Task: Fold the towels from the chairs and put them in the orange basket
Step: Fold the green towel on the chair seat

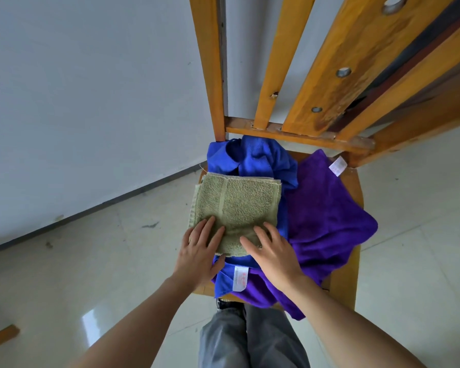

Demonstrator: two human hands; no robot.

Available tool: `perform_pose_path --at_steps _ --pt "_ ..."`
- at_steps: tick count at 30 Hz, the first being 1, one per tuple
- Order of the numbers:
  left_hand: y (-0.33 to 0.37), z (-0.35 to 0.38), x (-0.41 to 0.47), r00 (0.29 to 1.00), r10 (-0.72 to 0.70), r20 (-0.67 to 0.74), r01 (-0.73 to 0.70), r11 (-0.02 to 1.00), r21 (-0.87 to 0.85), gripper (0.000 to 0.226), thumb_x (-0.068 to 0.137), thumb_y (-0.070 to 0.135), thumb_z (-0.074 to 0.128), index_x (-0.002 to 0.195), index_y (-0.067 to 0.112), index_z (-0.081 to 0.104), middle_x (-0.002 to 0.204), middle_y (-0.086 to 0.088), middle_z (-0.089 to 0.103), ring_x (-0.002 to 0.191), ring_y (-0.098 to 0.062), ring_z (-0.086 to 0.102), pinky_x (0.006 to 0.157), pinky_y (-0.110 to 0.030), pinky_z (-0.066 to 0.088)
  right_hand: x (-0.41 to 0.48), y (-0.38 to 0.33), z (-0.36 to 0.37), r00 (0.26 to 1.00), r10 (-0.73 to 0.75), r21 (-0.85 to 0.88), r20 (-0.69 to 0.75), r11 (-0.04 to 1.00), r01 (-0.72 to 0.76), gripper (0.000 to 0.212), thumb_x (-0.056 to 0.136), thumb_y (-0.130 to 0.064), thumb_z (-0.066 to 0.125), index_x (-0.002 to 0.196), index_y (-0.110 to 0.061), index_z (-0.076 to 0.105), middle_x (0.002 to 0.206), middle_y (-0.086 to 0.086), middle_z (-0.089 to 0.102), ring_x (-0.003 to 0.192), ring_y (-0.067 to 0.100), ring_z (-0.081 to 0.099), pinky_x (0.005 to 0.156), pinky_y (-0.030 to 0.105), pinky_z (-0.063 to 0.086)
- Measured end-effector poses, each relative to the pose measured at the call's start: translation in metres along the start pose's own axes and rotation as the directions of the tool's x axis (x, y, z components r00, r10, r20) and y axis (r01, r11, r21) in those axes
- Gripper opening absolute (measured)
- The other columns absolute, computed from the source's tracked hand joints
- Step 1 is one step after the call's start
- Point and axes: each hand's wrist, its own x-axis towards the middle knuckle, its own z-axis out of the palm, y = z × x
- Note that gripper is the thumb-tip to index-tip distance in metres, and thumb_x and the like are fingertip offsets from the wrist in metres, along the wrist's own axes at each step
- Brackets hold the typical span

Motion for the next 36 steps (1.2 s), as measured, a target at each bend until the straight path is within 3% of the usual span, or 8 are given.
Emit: perform_pose_path --at_steps 4,9,17,21,28,30,33,36 --pt "0.006 -0.003 0.007 0.994 -0.106 -0.021 0.106 0.994 0.026 0.075 0.054 0.042 0.068 0.121 0.018 0.045 0.121 -0.014 0.063 0.113 -0.026 0.043 0.086 -0.046 0.051 0.011 0.000 -0.008 0.995 -0.005 0.040 -0.098 0.999 0.009 0.037 0.065 0.003 0.042 0.089 -0.020 0.060 0.083 0.006 0.067 0.076 0.027 0.064 0.037 0.028 0.049" --pt "0.004 -0.008 0.014 0.975 -0.099 -0.199 0.092 0.995 -0.047 0.051 0.066 0.019 0.044 0.117 0.017 0.047 0.103 -0.009 0.069 0.102 -0.024 0.053 0.087 -0.039 0.046 0.014 0.010 -0.023 0.982 -0.080 0.026 -0.172 0.996 0.086 0.038 0.067 0.006 0.042 0.093 -0.018 0.055 0.085 0.008 0.067 0.077 0.026 0.064 0.038 0.027 0.048" --pt "0.000 -0.079 -0.007 0.959 0.014 -0.282 -0.034 0.997 -0.064 0.041 0.065 0.019 0.069 0.102 0.018 0.049 0.086 -0.002 0.072 0.071 -0.022 0.069 0.062 -0.026 0.054 0.021 -0.005 -0.091 0.953 -0.217 -0.091 -0.213 0.975 0.202 0.031 0.072 0.005 0.048 0.095 -0.015 0.056 0.082 0.009 0.068 0.075 0.027 0.067 0.070 0.036 0.055" --pt "0.011 -0.140 -0.030 0.975 -0.066 -0.212 0.050 0.996 -0.077 0.070 0.038 0.019 0.090 0.093 0.019 0.047 0.075 0.001 0.071 0.060 -0.019 0.068 0.054 -0.024 0.053 0.035 -0.022 -0.150 0.945 -0.304 -0.087 -0.121 0.952 0.295 0.066 0.040 0.009 0.077 0.095 -0.014 0.048 0.076 0.009 0.065 0.068 0.023 0.066 0.055 0.028 0.053" --pt "0.024 -0.244 -0.101 0.933 -0.300 -0.199 0.280 0.952 -0.121 0.057 0.045 0.022 0.087 0.085 0.019 0.046 0.062 0.000 0.064 0.046 -0.021 0.061 0.034 -0.021 0.044 0.055 -0.083 -0.242 0.844 -0.535 -0.109 -0.027 0.841 0.529 0.086 0.033 0.003 0.076 0.111 -0.017 0.047 0.102 0.007 0.046 0.077 0.024 0.066 0.054 0.027 0.052" --pt "0.031 -0.268 -0.131 0.902 -0.381 -0.204 0.353 0.922 -0.160 0.038 0.064 0.022 0.075 0.094 0.014 0.054 0.075 -0.007 0.067 0.061 -0.029 0.066 0.041 -0.030 0.049 0.050 -0.104 -0.251 0.788 -0.615 -0.114 0.016 0.782 0.613 0.093 0.031 -0.006 0.080 0.116 -0.018 0.046 0.104 0.007 0.053 0.077 0.022 0.067 0.055 0.027 0.054" --pt "0.037 -0.299 -0.169 0.780 -0.606 -0.158 0.586 0.795 -0.157 0.034 0.087 0.020 0.050 0.120 0.012 0.049 0.113 -0.008 0.059 0.102 -0.031 0.058 0.073 -0.038 0.048 0.059 -0.135 -0.257 0.701 -0.713 -0.086 0.026 0.697 0.712 0.099 0.029 -0.018 0.084 0.119 -0.018 0.044 0.095 0.002 0.066 0.074 0.017 0.068 0.054 0.024 0.055" --pt "0.052 -0.322 -0.210 0.626 -0.760 -0.175 0.738 0.649 -0.184 0.023 0.091 0.021 0.043 0.112 0.012 0.049 0.109 -0.006 0.059 0.097 -0.028 0.058 0.075 -0.037 0.047 0.067 -0.169 -0.272 0.567 -0.823 -0.020 -0.022 0.568 0.823 0.097 0.034 -0.025 0.085 0.122 -0.016 0.045 0.097 0.000 0.067 0.076 0.013 0.067 0.058 0.020 0.056"
